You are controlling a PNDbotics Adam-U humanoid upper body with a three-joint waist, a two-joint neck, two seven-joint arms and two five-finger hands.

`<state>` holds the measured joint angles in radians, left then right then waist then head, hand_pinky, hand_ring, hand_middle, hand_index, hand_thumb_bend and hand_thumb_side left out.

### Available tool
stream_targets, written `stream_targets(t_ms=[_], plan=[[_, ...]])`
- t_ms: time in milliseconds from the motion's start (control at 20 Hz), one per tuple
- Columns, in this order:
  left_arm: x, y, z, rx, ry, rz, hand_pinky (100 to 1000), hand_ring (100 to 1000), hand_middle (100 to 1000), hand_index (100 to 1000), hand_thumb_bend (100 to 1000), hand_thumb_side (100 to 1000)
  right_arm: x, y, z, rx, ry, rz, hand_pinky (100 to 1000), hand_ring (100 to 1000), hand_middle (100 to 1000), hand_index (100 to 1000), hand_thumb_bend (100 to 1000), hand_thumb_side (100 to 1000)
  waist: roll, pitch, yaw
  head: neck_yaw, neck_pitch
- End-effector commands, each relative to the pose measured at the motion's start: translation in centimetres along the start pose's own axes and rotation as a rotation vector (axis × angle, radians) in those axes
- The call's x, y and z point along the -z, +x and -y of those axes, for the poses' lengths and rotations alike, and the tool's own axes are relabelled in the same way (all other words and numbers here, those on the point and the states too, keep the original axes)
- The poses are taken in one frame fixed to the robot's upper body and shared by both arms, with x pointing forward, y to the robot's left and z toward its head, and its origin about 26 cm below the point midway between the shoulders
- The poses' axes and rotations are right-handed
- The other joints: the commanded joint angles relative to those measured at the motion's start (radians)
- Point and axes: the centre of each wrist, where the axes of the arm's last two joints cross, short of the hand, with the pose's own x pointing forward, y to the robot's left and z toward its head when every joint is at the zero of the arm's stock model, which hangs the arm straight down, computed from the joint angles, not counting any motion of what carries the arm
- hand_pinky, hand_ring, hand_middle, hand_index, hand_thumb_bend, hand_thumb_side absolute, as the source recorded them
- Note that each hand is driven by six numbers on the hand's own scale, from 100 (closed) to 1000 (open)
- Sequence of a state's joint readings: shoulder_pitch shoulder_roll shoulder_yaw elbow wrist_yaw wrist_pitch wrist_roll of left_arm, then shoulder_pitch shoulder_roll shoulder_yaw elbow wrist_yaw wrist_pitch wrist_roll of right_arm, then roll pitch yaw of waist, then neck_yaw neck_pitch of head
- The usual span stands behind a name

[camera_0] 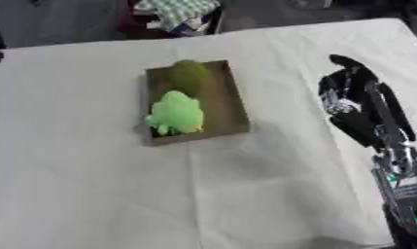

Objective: Pick up objects on the table and place them in the box.

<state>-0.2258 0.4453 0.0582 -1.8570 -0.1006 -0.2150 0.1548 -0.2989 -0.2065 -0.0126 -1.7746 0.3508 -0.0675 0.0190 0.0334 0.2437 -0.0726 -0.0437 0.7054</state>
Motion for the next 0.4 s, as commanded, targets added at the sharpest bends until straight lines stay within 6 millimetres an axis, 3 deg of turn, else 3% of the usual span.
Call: stream_targets(t_ms=[50,400], plan=[[-0.5,0.1,-0.2,-0.004,0.039,-0.011,609,581,624,833,101,778,0.3,0.7,0.9,-0.014,-0.023,0.031,510,574,575,897,100,572,0.000,-0.016,0.003,0.011,0.017],[-2.6,-1.7,1.3,-0.042,0.077,-0.126,601,571,614,828,100,823,0.3,0.7,0.8,-0.007,-0.026,0.030,508,572,572,895,100,573,0.001,-0.015,0.003,0.046,0.043]])
